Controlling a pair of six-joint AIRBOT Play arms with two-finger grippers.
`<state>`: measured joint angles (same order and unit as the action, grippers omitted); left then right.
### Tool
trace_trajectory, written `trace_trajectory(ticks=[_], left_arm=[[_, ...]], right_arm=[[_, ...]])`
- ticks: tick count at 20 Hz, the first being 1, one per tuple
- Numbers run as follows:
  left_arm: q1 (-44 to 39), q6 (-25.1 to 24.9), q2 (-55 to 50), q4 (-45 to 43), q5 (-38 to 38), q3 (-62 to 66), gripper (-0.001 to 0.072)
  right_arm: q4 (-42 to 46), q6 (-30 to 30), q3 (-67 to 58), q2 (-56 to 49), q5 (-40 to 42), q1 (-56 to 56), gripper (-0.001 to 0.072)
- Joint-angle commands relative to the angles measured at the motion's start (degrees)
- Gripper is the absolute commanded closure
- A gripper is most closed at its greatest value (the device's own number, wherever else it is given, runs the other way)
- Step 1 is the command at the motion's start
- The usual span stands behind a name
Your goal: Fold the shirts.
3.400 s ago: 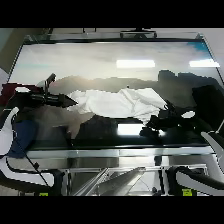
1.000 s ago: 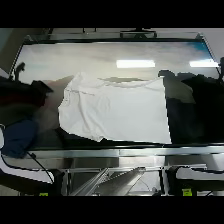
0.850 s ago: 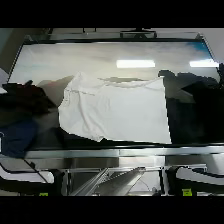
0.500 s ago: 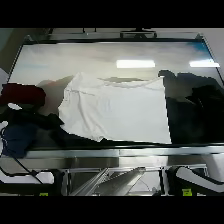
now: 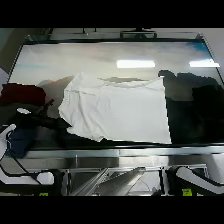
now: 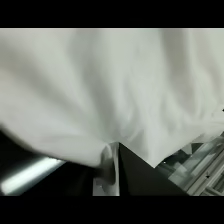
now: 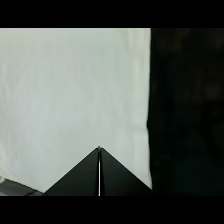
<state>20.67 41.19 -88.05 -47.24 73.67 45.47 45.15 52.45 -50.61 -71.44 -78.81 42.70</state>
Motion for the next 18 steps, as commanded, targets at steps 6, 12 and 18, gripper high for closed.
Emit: trace_trajectory(ticks=[6, 12, 18], left_arm=[[4.37, -2.19, 0.15, 6.88, 4.79, -0.07, 0.0682], [4.35, -2.19, 0.15, 6.88, 4.17, -0.07, 0.0682], [4.35, -2.16, 0.15, 6.95, 4.66, -0.07, 0.0681]], right_arm=[[14.86, 2.84, 12.83, -0.07, 3.85, -0.46, 0.0292], [13.97, 2.93, 20.13, -1.49, 8.24, -5.35, 0.0374], [10.05, 2.82, 19.8, -7.39, 6.82, -14.08, 0.0379]])
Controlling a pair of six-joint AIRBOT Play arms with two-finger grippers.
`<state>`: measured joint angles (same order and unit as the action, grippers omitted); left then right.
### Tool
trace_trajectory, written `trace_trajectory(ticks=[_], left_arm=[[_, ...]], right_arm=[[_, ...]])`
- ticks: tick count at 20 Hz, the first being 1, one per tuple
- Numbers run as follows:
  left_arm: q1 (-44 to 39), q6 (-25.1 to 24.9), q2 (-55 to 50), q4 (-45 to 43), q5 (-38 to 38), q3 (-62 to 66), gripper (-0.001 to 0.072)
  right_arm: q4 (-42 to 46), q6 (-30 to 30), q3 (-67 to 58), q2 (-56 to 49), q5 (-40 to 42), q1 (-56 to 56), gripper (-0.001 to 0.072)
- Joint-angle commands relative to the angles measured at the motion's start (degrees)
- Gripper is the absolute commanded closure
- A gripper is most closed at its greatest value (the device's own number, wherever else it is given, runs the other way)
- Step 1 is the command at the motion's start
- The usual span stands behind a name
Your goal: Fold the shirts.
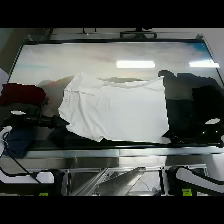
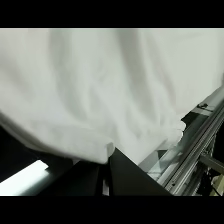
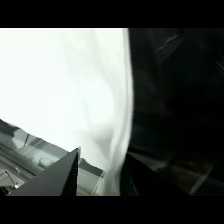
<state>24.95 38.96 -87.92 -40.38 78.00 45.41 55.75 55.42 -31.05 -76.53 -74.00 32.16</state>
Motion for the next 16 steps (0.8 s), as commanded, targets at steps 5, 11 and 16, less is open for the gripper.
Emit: trace_trajectory(ticks=[5, 11, 16], left_arm=[[0.07, 0.07, 0.02, 8.39, 6.75, 2.91, 0.0682], [0.09, 0.11, 10.71, 37.77, 26.88, 13.46, 0.069], [4.09, 4.57, 29.92, 56.92, 28.3, 30.97, 0.0687]], right_arm=[[-6.93, -1.01, -6.12, -2.05, -3.78, -4.44, 0.0698], [-25.16, -3.63, -22.86, 13.46, -12.44, -4.37, 0.0698], [-41.13, -4.68, -38.91, 36.0, -1.68, 0.83, 0.0698]])
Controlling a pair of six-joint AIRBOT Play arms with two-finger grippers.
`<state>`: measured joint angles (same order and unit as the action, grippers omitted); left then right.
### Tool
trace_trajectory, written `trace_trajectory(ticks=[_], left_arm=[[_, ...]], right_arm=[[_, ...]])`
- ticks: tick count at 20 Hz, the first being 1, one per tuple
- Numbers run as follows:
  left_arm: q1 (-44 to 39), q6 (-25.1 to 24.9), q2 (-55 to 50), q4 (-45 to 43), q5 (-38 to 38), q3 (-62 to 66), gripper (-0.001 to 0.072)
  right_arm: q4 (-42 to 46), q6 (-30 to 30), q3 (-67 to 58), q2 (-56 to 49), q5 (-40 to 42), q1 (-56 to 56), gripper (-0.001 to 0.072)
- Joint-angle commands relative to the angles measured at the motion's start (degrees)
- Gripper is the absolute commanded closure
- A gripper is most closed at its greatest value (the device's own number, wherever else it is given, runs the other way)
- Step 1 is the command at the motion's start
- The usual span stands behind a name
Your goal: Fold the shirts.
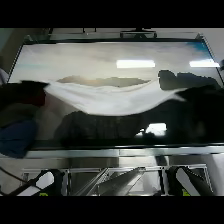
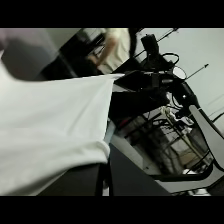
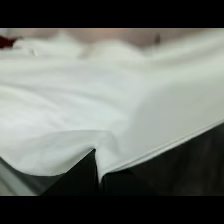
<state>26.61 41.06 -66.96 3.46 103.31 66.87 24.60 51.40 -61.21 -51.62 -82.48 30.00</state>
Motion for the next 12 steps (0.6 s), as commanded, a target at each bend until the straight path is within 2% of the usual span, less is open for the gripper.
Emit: trace_trajectory(ticks=[1, 3, 7, 8, 10, 12], left_arm=[[4.81, 5.11, 11.02, 14.99, 2.89, 14.75, 0.0686], [12.11, 9.2, 14.01, 17.57, 2.29, 25.31, 0.0685], [22.84, 9.2, 16.72, 17.42, -1.62, 32.57, 0.0685], [23.23, 9.68, 15.67, 17.05, -1.44, 32.48, 0.0685], [21.38, 10.21, 12.33, 16.5, -1.29, 29.7, 0.0685], [16.61, 10.56, 8.46, 9.84, -1.36, 24.98, 0.0685]], right_arm=[[-10.12, -0.66, -12.15, 14.1, 10.47, 5.05, 0.0697], [-10.1, -1.03, -19.17, 18.43, 15.54, 9.09, 0.0698], [-8.9, -4.42, -30.12, 19.69, 20.85, 10.05, 0.0698], [-8.09, -5.2, -30.23, 19.39, 21.66, 10.05, 0.0698], [-8.09, -4.44, -28.87, 16.2, 18.14, 10.01, 0.0698], [-9.33, -3.21, -24.59, 11.39, 12.72, 9.11, 0.0698]])
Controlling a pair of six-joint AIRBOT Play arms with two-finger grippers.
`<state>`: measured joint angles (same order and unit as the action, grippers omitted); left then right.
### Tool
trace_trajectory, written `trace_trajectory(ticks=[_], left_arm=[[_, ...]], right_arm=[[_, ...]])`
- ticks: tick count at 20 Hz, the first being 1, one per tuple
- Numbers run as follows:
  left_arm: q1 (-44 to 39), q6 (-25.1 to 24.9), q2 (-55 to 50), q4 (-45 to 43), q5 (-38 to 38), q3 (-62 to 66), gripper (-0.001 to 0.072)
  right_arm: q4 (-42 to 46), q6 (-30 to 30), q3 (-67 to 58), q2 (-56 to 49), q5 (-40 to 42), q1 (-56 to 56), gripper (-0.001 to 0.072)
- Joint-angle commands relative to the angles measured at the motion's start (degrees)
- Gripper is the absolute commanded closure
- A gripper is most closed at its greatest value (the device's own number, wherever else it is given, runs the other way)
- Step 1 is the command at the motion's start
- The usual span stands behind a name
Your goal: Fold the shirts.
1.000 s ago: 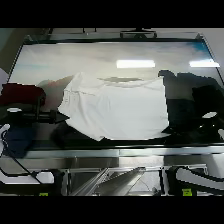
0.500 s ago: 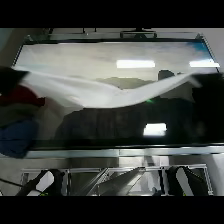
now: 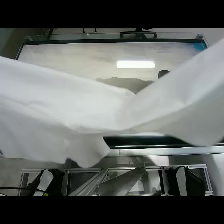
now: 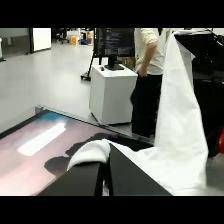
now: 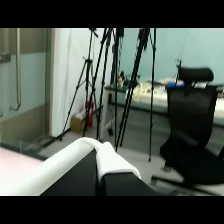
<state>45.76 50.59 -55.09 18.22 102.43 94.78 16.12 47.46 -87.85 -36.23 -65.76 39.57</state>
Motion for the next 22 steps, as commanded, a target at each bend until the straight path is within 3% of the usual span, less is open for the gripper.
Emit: trace_trajectory(ticks=[1, 5, 9, 13, 18, 22], left_arm=[[-5.73, 1.01, -5.46, -9.38, -0.72, -5.22, 0.0685], [-19.78, -0.66, -16.06, -27.71, -8.76, -13.51, 0.0685], [-29.16, -0.55, -31.58, -40.81, -19.93, -14.82, 0.0685], [-32.48, -0.04, -46.34, -44.28, -29.97, -10.91, 0.0686], [-32.59, 2.08, -59.98, -44.09, -30.4, 1.42, 0.0686], [-32.59, 4.24, -66.71, -44.09, -30.6, 11.32, 0.0686]], right_arm=[[-0.72, 0.68, 5.05, -6.47, -4.76, -1.88, 0.0698], [3.39, -2.56, 18.73, -18.6, -2.89, -10.56, 0.0698], [10.32, -2.73, 27.21, -34.64, 7.93, -18.51, 0.0698], [10.84, -2.75, 26.95, -49.75, 19.47, -22.53, 0.0698], [10.34, -3.8, 22.05, -60.52, 24.9, -23.61, 0.0698], [4.04, -6.27, 14.27, -66.4, 25.0, -23.61, 0.0698]])
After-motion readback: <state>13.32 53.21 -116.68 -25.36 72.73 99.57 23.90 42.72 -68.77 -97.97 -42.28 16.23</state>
